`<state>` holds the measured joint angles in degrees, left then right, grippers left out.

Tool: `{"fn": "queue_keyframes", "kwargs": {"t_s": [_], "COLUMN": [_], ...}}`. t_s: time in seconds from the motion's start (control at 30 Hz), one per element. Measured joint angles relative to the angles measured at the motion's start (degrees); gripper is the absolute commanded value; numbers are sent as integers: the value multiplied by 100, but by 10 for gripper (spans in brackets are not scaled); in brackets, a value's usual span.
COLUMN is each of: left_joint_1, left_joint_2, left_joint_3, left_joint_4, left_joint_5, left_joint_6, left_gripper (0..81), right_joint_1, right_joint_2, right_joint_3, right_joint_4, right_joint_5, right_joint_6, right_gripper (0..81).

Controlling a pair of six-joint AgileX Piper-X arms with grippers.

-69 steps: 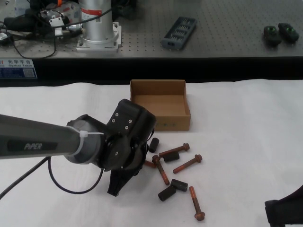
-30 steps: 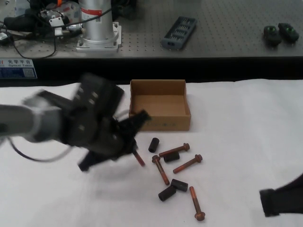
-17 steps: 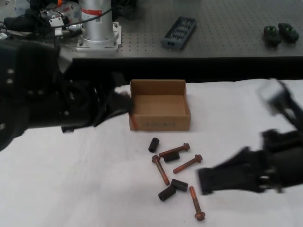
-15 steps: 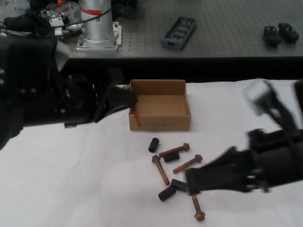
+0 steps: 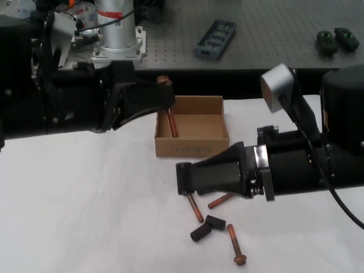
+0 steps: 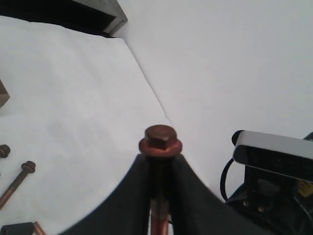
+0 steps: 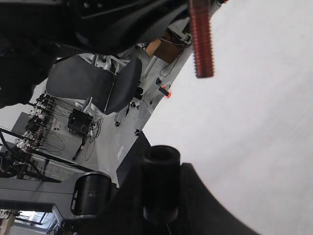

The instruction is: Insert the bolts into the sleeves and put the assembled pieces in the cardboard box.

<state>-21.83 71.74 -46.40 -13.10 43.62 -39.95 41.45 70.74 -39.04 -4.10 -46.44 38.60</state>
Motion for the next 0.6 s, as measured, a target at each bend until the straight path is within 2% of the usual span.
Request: {"fn": "queue_keyframes", "kwargs": {"t_s": [0.27, 0.6], "left_joint_1": [0, 0], "left_joint_2": [0, -103], "left_joint_3": [8, 8], "left_joint_4": [12, 104], "left_joint_5": [171, 458], "left_joint_6": [-18, -80], "left_gripper": [6, 6], "right_joint_1": [0, 0], "right_joint_2": [0, 0], "right_joint_3": [0, 0], "right_joint_4": [-45, -45], "right_joint_5": [83, 83], "right_joint_6": [-68, -625], "right_gripper": [27, 27]}}
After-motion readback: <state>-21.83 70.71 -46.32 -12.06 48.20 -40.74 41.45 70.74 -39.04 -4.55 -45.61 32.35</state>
